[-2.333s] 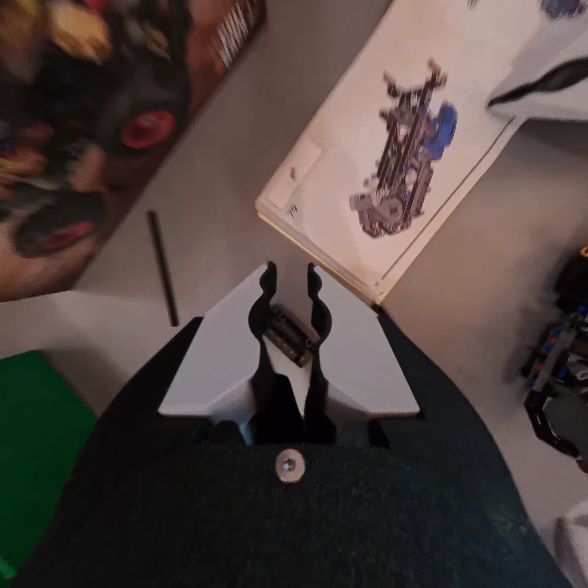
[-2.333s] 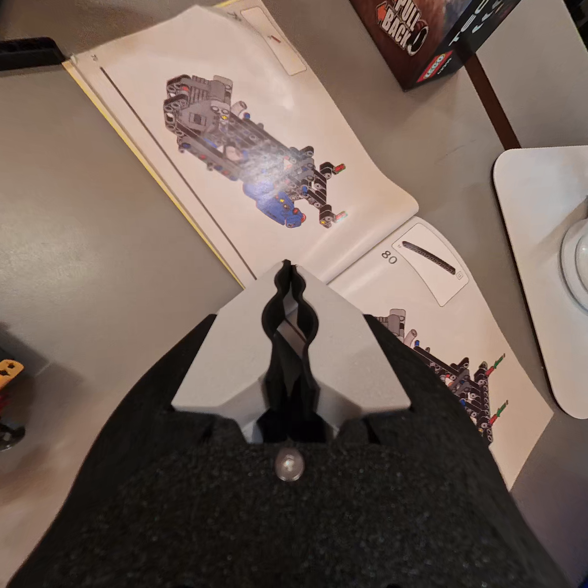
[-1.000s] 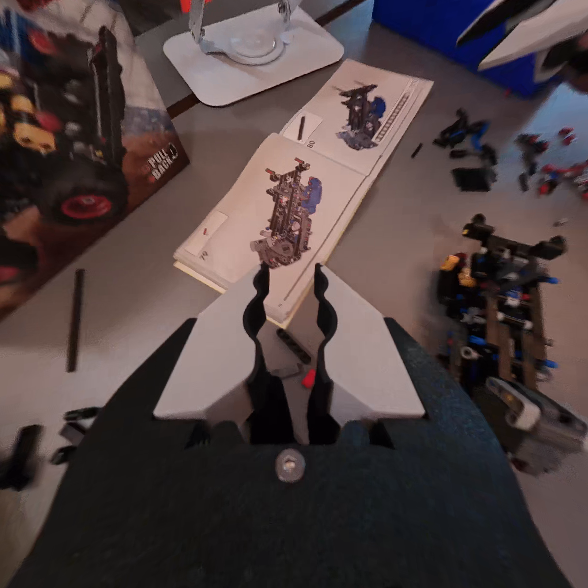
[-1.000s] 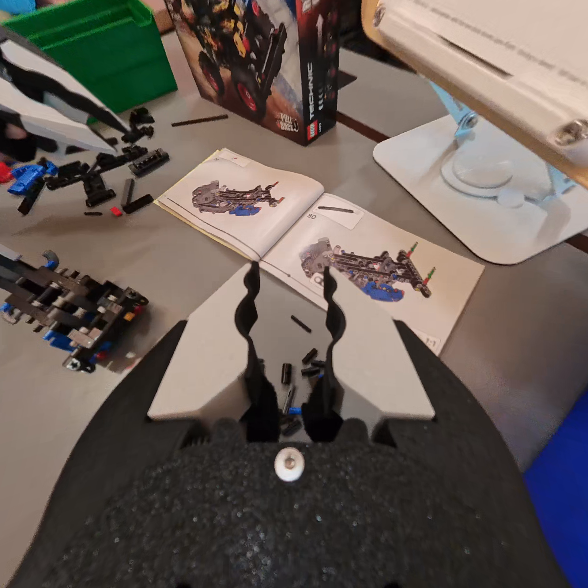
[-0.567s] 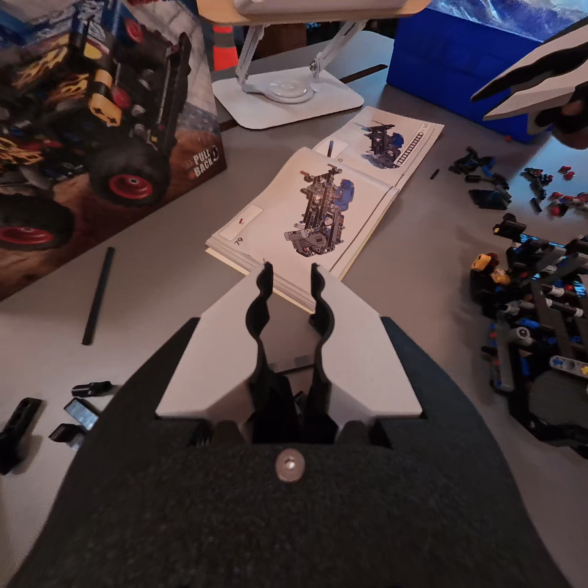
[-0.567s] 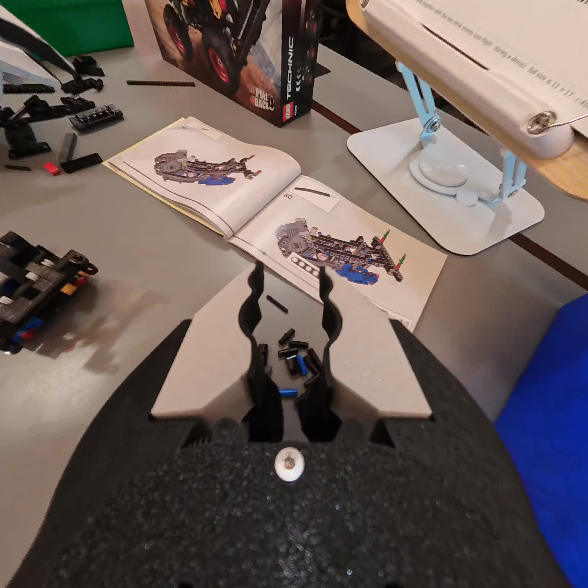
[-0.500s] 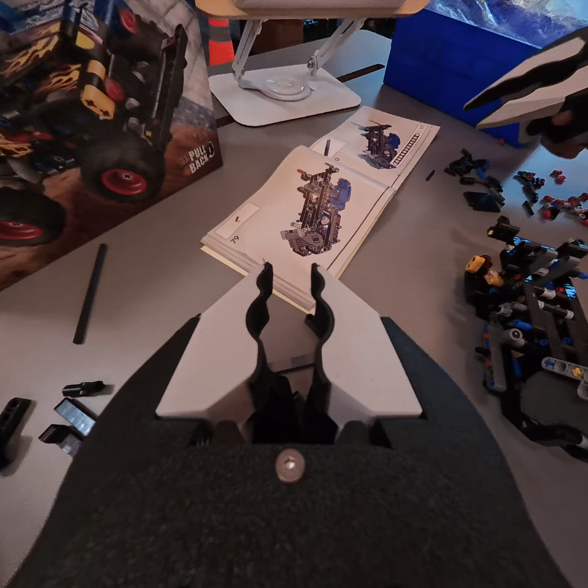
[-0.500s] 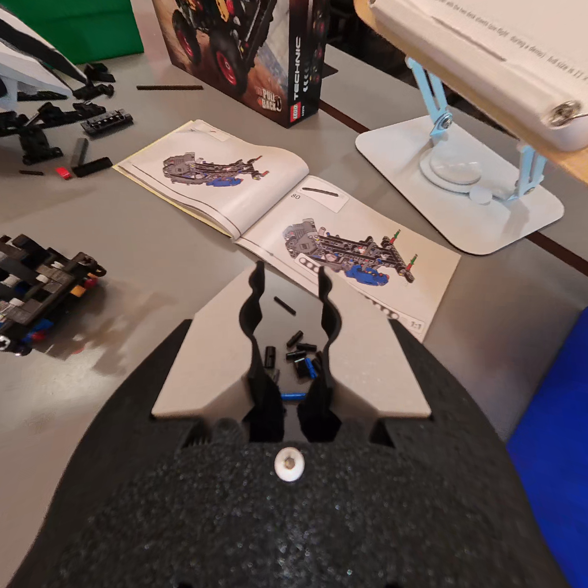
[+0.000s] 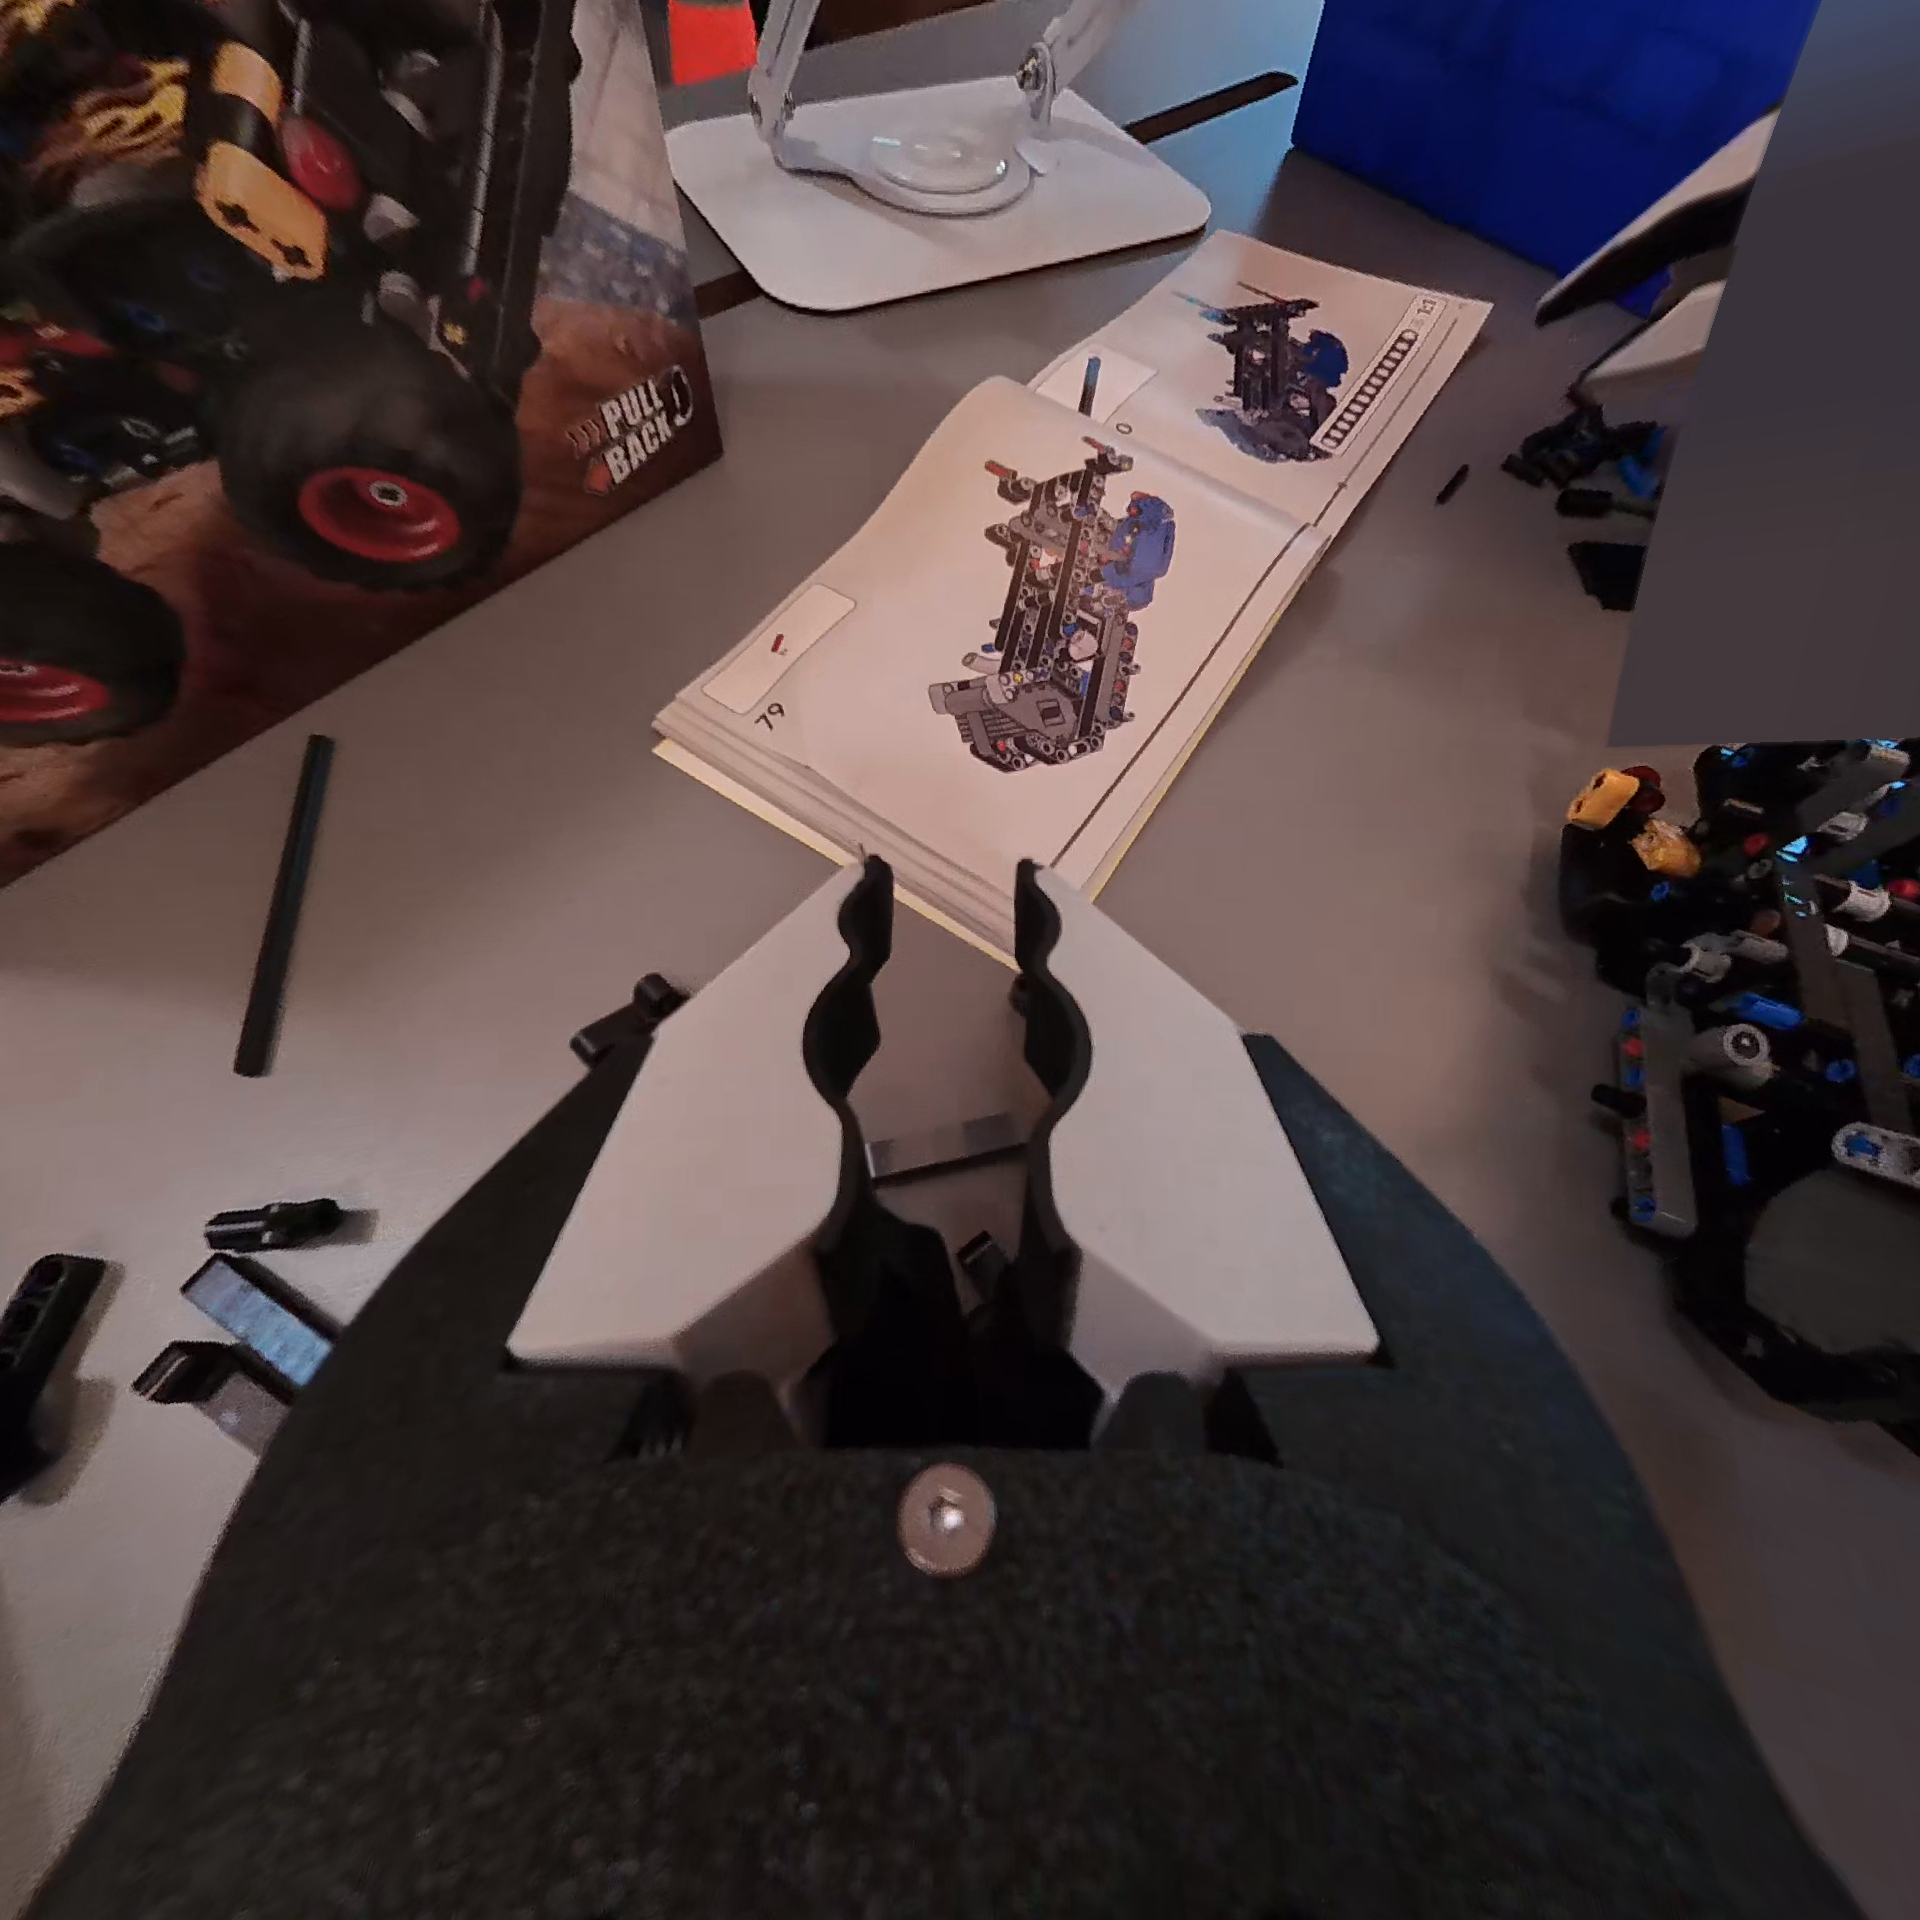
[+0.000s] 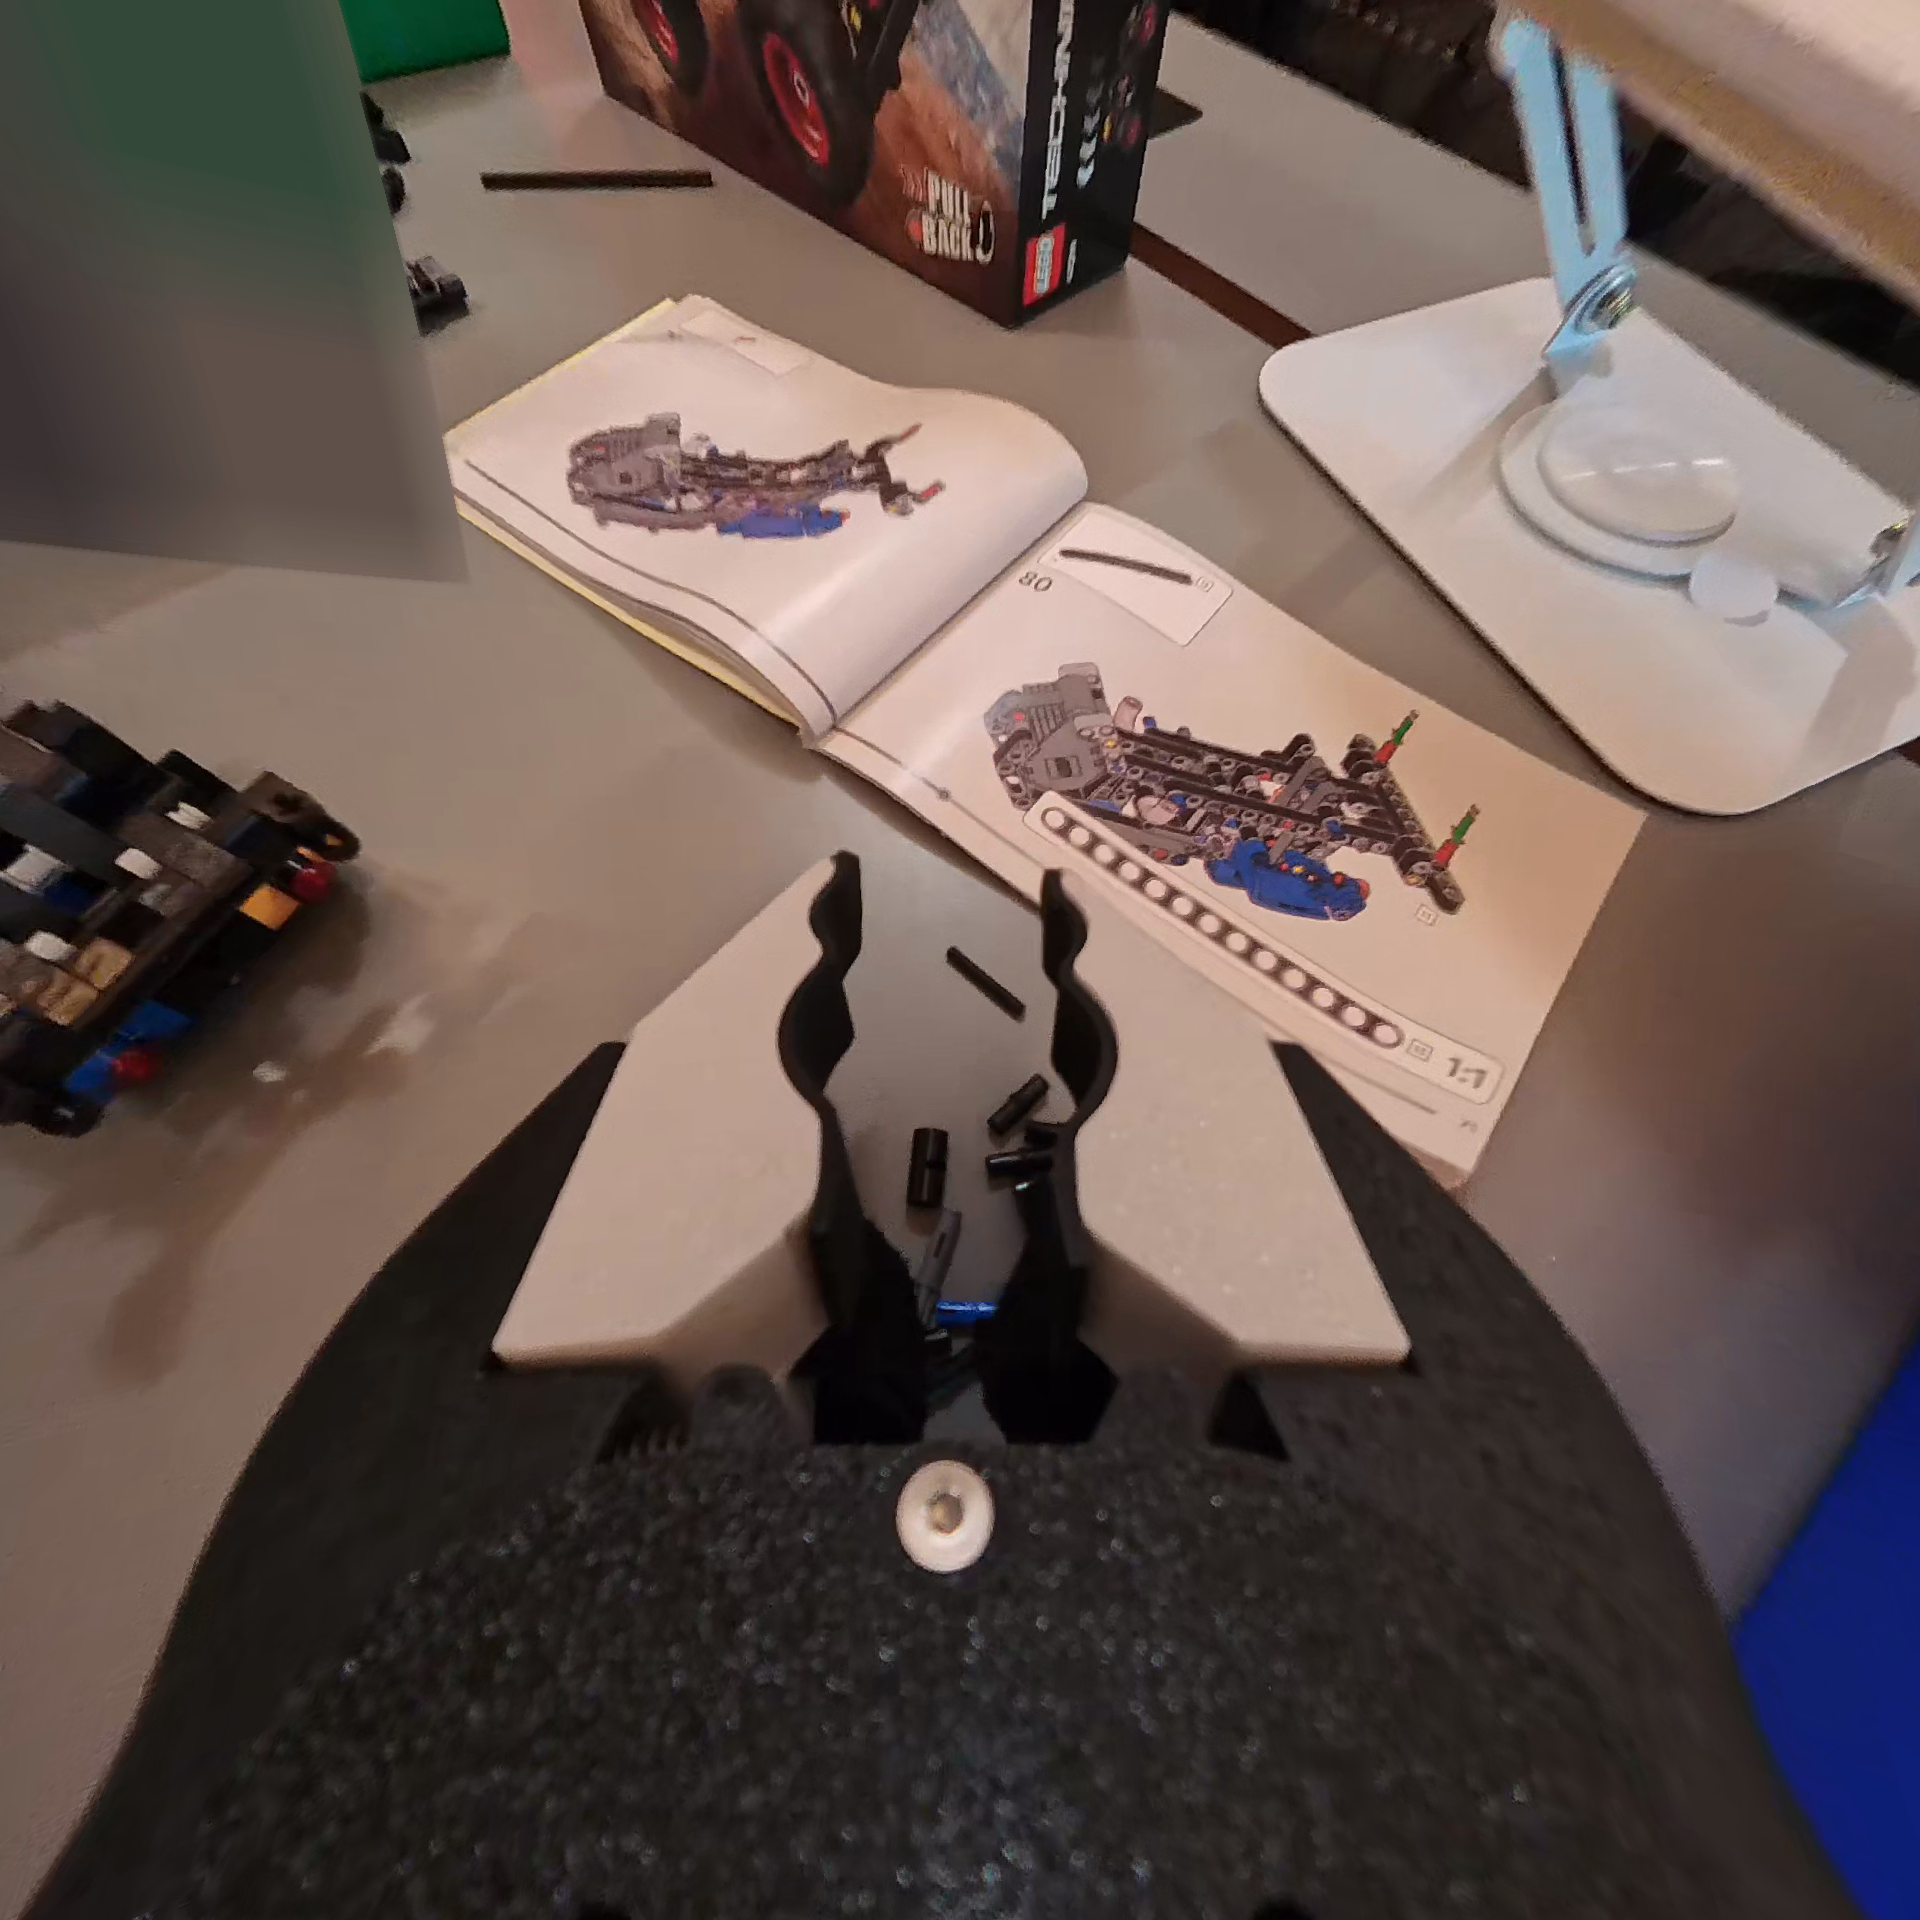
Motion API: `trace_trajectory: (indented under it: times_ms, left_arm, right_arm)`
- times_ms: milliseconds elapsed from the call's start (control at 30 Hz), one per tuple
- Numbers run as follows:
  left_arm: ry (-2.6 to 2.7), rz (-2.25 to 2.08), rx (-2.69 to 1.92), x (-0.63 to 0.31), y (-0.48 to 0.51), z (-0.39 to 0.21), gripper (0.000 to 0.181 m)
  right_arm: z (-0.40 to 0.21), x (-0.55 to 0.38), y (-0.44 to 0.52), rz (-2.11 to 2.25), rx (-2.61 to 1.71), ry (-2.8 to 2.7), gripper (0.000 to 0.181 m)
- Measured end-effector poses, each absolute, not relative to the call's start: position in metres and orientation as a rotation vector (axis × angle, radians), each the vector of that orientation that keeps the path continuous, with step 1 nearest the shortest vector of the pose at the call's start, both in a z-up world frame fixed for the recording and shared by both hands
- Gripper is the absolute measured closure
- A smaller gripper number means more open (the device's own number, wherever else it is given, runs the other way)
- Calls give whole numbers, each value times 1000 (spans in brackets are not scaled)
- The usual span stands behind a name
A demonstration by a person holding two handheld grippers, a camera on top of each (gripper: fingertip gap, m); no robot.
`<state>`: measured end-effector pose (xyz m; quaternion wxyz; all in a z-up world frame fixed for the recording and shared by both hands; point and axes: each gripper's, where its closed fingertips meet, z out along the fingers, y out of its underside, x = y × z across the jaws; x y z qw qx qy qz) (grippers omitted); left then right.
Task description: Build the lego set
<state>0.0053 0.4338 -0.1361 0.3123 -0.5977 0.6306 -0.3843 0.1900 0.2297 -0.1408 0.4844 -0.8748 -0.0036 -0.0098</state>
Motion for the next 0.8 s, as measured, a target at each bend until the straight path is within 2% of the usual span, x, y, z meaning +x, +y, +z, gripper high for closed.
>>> trace_trajectory:
  times_ms: [167,433,567,800]
  left_arm:
    - [1691,-1034,-1581,7,425,-141,160]
    - [1700,-1011,-1556,7,421,-139,160]
    - [1715,-984,-1521,8,416,-137,161]
    - [1711,-988,-1497,7,411,-132,161]
  right_arm:
    - [-104,202,186,-122,-2125,46,148]
    - [-174,153,71,-81,-2365,269,156]
    - [-183,150,59,-184,-2392,217,166]
    - [-185,149,66,-72,-2383,212,170]
